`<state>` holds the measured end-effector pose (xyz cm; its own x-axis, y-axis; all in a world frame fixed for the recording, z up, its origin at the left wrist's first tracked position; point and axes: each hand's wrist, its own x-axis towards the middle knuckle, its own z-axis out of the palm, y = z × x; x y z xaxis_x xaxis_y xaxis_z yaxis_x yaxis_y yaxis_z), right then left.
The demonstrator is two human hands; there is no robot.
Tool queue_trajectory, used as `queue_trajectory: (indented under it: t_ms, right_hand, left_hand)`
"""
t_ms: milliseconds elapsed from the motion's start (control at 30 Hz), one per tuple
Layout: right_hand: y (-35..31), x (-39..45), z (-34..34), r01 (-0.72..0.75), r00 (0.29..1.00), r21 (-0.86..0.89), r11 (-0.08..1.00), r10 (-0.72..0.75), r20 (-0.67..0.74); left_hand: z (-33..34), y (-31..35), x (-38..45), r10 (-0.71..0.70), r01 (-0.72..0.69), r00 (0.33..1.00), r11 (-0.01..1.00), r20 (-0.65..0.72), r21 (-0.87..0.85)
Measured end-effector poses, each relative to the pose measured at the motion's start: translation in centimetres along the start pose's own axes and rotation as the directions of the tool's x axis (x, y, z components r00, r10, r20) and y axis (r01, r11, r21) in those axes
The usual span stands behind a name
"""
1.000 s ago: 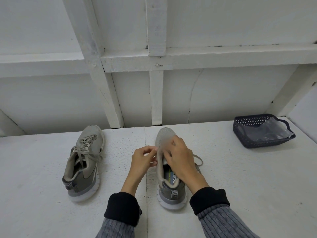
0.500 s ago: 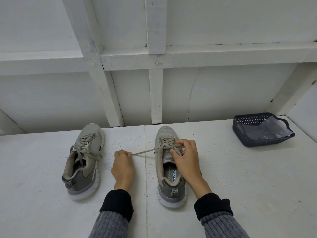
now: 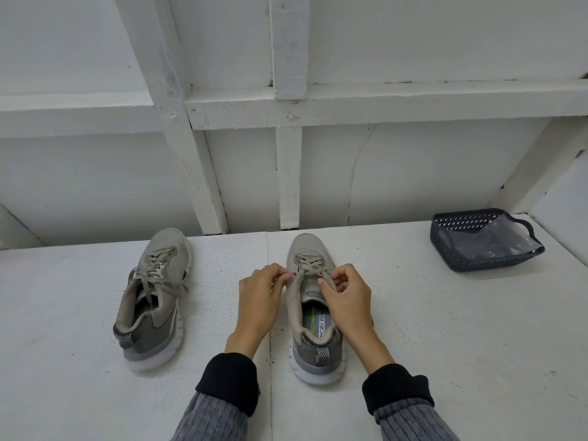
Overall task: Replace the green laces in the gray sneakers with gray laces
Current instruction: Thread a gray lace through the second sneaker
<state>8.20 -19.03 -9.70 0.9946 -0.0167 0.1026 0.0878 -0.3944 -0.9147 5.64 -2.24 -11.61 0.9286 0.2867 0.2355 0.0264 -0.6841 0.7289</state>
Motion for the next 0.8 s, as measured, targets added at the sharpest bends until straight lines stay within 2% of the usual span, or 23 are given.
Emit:
queue_trajectory:
  t_ms: [67,133,200,267,367,433,467,533,600,667,700,767,800]
  right_hand:
    - [0.0,0.0,0.0,0.0,1.0,0.0,1.0,0.0,0.0]
    - [0.0,0.0,0.0,0.0,1.0,-0.005,1.0,0.0,0.003]
    - [0.0,-0.1,0.0,-0.003,1.0,-0.011,1.0,0.003,0.003]
    - [0.0,-0.1,0.0,-0.004,1.0,-0.002,1.0,0.004,-0.002]
    - [0.0,-0.1,0.0,-0.013,1.0,0.004,1.0,0.013,-0.005]
    - [-0.1,-0.2,0.0,-0.018,1.0,0.005,1.0,0.018,-0.005]
    - [-0.1,-0.2,-0.1,-0.019,1.0,0.009,1.0,0.019,-0.005]
    - [-0.1,-0.2,-0.2,-0.018,1.0,0.018,1.0,0.017,0.003]
    - [-0.1,-0.2,-0.2,-0.014,1.0,0.021,1.0,0.014,0.007]
    - [0.0,-0.1,-0.1,-0.008,1.0,0.021,1.0,0.008,0.008]
    - [0.0,-0.1,-0.1,-0.003,1.0,0.018,1.0,0.003,0.009]
    - [-0.2,-0.2,-0.2,0.003,1.0,0.025,1.0,-0.003,0.014]
    - [-0.3,-0.2,-0.3,0.0,1.0,0.054,0.999,-0.001,0.019]
  left_hand:
    - [0.0,-0.8,-0.3,-0.139,0.145,0.988,0.984,-0.063,0.102]
    - [-0.2,-1.7,-0.6,-0.266,0.289,0.957,0.919,-0.118,0.267]
    - [-0.3,-2.3,-0.8,-0.291,0.317,0.948,0.874,-0.125,0.368]
    - [-0.3,-2.2,-0.9,-0.189,0.203,0.979,0.923,-0.076,0.327]
    - [-0.5,-0.5,-0.7,0.076,-0.082,0.996,0.984,0.042,0.156]
    - [-0.2,0.2,-0.6,0.166,-0.174,0.984,0.973,0.066,0.154]
    - [0.1,0.1,-0.5,0.168,-0.175,0.984,0.968,0.05,0.18]
    - [0.4,-0.3,-0.4,0.092,-0.084,0.995,0.97,-0.027,0.226]
    - [0.3,-1.0,-0.5,-0.084,0.113,0.99,0.953,-0.115,0.28]
    - [0.0,-1.8,-0.8,-0.254,0.305,0.95,0.876,-0.181,0.372]
    - [-0.2,-2.1,-0.8,-0.3,0.358,0.933,0.837,-0.2,0.414]
    - [-0.5,-2.3,-0.8,-0.303,0.361,0.932,0.812,-0.198,0.459]
    - [-0.5,-2.2,-0.7,-0.266,0.313,0.949,0.839,-0.167,0.445]
